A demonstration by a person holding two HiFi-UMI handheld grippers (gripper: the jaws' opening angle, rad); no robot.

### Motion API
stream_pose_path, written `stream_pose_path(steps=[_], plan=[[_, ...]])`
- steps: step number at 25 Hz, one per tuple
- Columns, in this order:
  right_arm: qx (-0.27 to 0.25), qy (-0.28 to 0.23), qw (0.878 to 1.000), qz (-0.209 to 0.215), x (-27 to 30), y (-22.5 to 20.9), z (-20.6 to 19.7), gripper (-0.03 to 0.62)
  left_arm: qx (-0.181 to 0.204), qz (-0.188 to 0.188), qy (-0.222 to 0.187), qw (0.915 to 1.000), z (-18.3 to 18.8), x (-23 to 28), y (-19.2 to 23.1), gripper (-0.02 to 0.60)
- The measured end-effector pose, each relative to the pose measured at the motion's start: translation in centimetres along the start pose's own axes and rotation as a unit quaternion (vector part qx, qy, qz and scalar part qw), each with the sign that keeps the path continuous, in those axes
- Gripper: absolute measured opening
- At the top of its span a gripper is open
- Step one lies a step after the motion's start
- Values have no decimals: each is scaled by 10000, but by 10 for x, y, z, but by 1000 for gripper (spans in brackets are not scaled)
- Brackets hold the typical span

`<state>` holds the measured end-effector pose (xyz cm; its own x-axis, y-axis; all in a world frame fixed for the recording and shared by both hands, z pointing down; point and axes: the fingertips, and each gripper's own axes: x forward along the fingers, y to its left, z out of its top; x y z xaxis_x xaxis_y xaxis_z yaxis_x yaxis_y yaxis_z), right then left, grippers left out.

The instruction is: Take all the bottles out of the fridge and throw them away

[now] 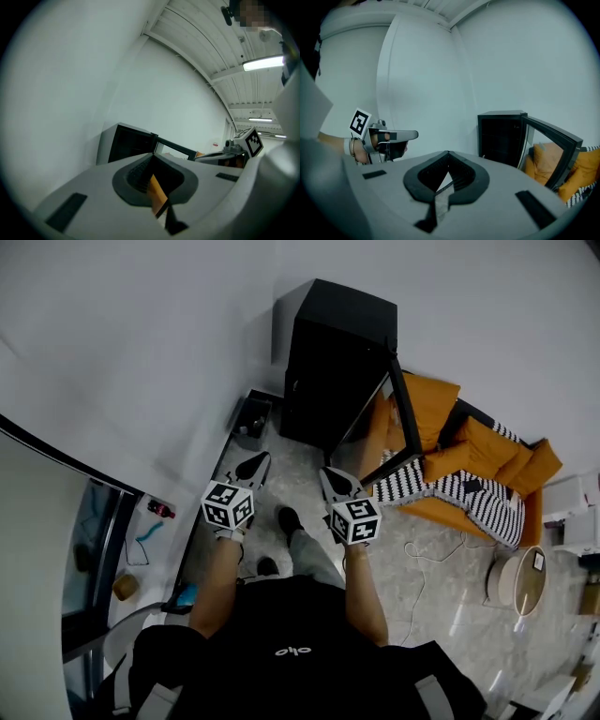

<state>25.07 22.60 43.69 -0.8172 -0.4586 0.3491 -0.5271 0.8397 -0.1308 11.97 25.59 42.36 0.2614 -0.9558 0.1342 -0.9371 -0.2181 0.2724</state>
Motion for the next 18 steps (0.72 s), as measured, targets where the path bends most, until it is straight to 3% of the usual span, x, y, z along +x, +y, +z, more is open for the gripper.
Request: stream_pose_path(steps=[6,12,18], plan=[[-117,77,9996,259,-15,-14,-6,9,25,63,32,10000,-5,15,-28,5],[-326,20,9973,652,-4,-50,8,9,-17,397,-211,9990,7,54,-49,5],[-414,-16,9950,904,-21,-90,14,9,3,470,-297,9985,7,88,-89,5]])
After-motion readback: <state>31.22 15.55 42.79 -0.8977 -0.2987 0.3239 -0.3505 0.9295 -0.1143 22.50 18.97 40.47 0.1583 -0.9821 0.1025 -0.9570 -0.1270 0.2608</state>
